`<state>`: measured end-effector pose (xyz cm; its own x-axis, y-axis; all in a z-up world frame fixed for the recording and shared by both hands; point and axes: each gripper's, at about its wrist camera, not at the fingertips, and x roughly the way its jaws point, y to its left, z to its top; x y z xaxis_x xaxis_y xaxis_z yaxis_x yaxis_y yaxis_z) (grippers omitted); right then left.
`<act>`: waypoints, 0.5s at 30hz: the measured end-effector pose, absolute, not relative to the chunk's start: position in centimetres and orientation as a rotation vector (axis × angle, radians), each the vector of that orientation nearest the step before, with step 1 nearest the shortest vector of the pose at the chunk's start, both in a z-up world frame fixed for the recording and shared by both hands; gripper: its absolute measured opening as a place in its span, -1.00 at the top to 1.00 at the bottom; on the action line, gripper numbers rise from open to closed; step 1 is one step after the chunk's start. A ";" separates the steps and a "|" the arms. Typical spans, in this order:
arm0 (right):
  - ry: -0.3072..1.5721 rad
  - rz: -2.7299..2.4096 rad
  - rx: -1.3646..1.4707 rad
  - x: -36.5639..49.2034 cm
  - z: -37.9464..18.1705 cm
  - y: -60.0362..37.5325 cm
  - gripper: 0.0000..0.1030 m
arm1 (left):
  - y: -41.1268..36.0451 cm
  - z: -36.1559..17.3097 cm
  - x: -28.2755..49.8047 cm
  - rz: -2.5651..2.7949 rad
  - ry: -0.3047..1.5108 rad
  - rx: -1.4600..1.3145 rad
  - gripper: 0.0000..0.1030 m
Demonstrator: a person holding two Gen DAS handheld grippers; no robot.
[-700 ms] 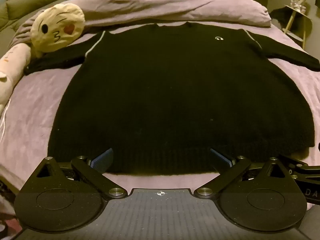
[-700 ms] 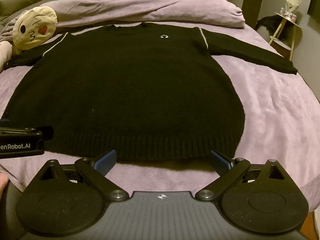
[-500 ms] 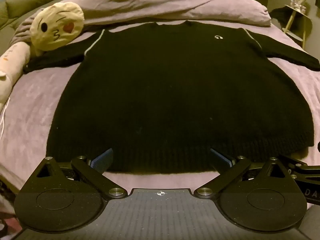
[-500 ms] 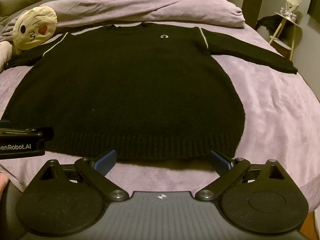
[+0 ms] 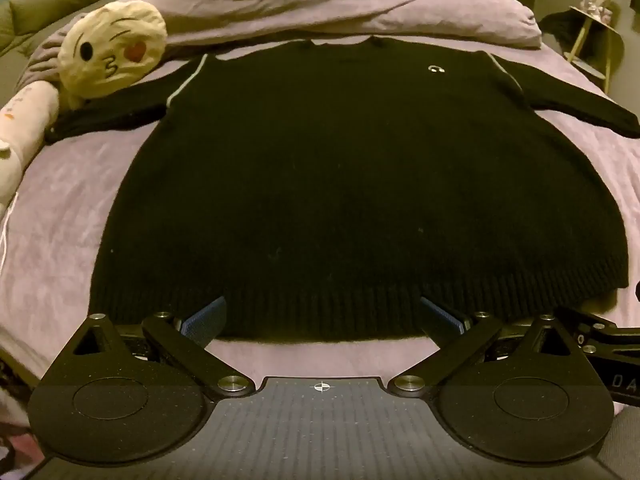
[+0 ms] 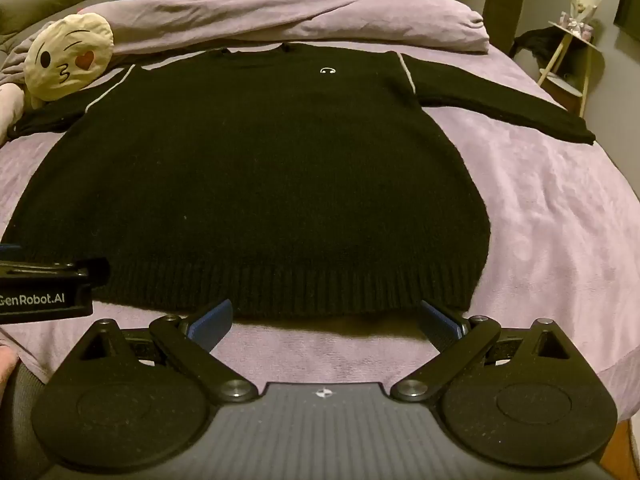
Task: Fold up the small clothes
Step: 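Move both grippers toward the ribbed hem of the black sweater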
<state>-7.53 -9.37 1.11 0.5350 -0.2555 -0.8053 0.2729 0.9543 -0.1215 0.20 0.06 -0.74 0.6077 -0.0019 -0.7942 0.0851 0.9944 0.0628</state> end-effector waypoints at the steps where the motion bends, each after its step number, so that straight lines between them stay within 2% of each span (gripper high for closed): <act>1: 0.955 -0.314 0.020 -7.5 1.1 -9.6 -0.92 | 0.1 -0.9 0.2 -0.050 0.917 0.096 -1.00; 15: 0.956 -0.314 0.023 -7.6 1.0 -9.4 -0.92 | 0.9 -1.2 -0.1 -0.054 0.932 0.071 -1.00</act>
